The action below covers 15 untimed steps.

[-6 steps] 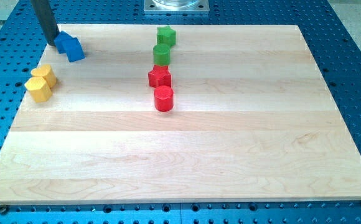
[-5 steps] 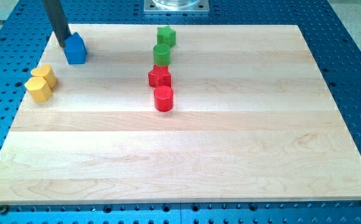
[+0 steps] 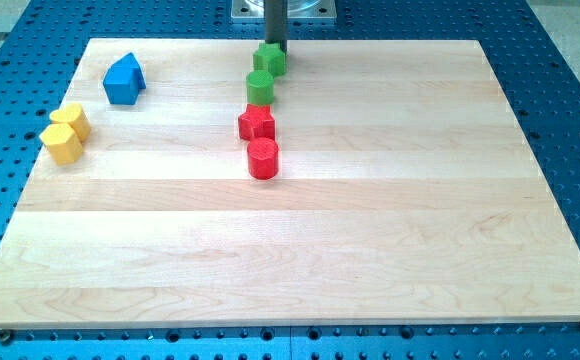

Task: Move the green circle into the green star

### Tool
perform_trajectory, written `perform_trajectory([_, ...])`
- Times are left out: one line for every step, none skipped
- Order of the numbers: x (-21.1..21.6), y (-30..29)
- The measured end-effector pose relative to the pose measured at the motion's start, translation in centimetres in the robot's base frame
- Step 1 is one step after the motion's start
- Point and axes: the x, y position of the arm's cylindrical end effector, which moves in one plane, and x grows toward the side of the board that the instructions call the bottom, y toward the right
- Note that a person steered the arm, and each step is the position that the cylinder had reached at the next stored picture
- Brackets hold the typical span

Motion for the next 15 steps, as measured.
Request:
perform_trajectory([1.6, 2.0])
perform_trajectory([2.8, 1.7])
perform_trajectory([7.3, 6.1])
perform_trajectory([8.6, 1.5])
perform_trajectory([11.6, -3.8])
perform_trajectory([13.5, -1.2])
perform_trajectory([17.9, 3.3])
perform_trajectory([14.3, 3.5])
perform_trajectory([10.1, -2.8])
perform_trajectory([8.7, -11.2])
perform_trajectory([8.3, -14.8])
perform_trajectory([4.6, -15.2])
perform_trajectory([6.5, -8.0])
perform_trajectory([7.1, -7.6])
perform_trajectory([14.3, -6.7])
